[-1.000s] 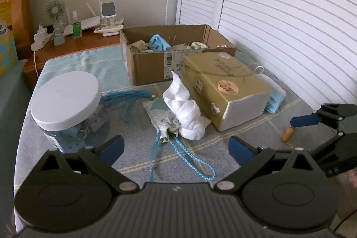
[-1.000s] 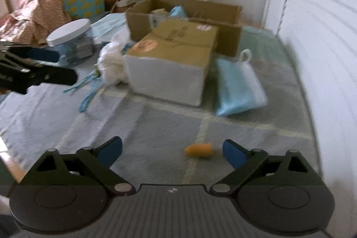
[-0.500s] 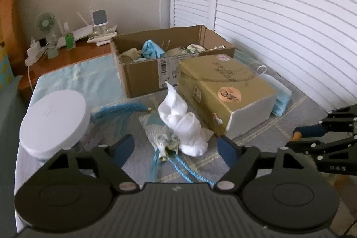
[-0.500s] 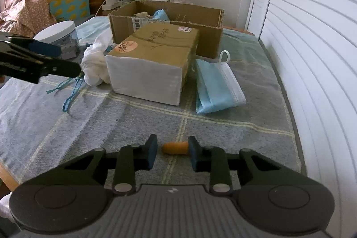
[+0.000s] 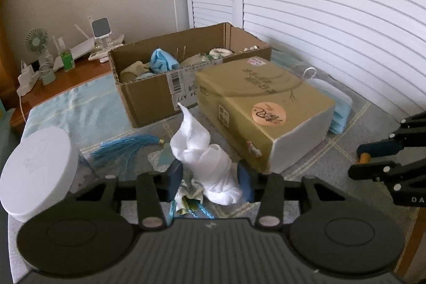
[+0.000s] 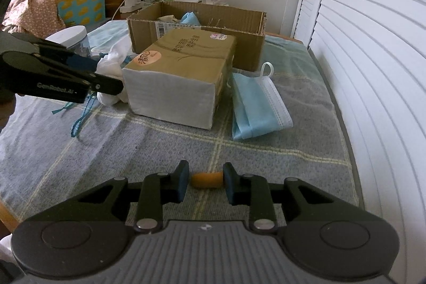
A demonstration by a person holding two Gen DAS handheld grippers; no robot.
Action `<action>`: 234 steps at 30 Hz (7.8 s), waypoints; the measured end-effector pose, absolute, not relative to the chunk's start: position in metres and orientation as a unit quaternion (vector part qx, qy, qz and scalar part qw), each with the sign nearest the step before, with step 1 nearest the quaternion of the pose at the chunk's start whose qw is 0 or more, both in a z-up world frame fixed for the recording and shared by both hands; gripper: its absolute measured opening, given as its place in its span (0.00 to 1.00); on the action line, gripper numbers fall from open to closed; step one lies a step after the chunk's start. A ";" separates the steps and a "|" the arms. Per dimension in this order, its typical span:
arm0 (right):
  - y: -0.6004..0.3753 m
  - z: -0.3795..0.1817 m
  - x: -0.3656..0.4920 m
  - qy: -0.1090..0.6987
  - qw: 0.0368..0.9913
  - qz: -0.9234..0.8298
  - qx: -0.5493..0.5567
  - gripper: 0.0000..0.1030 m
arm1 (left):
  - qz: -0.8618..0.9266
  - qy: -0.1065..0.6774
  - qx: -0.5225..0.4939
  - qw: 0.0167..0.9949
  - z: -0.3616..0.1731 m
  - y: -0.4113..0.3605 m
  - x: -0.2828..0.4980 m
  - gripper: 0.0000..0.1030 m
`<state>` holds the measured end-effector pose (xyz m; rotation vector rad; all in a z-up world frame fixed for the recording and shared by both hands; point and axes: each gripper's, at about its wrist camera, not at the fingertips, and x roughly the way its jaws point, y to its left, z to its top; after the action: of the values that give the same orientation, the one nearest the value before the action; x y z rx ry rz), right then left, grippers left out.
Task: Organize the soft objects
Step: 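Close right tool on the orange earplug while left tool closes on the white tissue, then carry the tissue with left tool while right tool drops the earplug into the box, then lower the white tissue into the box and open left tool while right tool withdraws, then move left tool to the patterned pouch while right tool approaches the blue mask, then close left tool on the patterned pouch while right tool closes on the blue mask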
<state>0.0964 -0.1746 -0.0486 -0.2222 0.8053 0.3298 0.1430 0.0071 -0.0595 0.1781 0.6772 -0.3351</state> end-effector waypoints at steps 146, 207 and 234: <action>-0.181 0.015 0.120 0.348 0.926 0.136 -0.063 1.00 | -0.147 0.344 0.015 0.927 0.030 -0.030 0.294 0.89; -0.213 -0.059 0.107 0.414 0.906 0.065 -0.061 1.00 | -0.056 0.355 0.013 0.933 -0.078 0.009 0.168 0.40; -0.189 -0.056 0.150 0.373 0.914 0.090 -0.131 0.66 | -0.071 0.364 0.013 0.929 -0.076 0.019 0.144 0.38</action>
<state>0.1498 -0.1890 -0.0558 -0.2691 0.7681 0.1854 0.1443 0.0188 -0.0757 0.0258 0.7464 -0.1448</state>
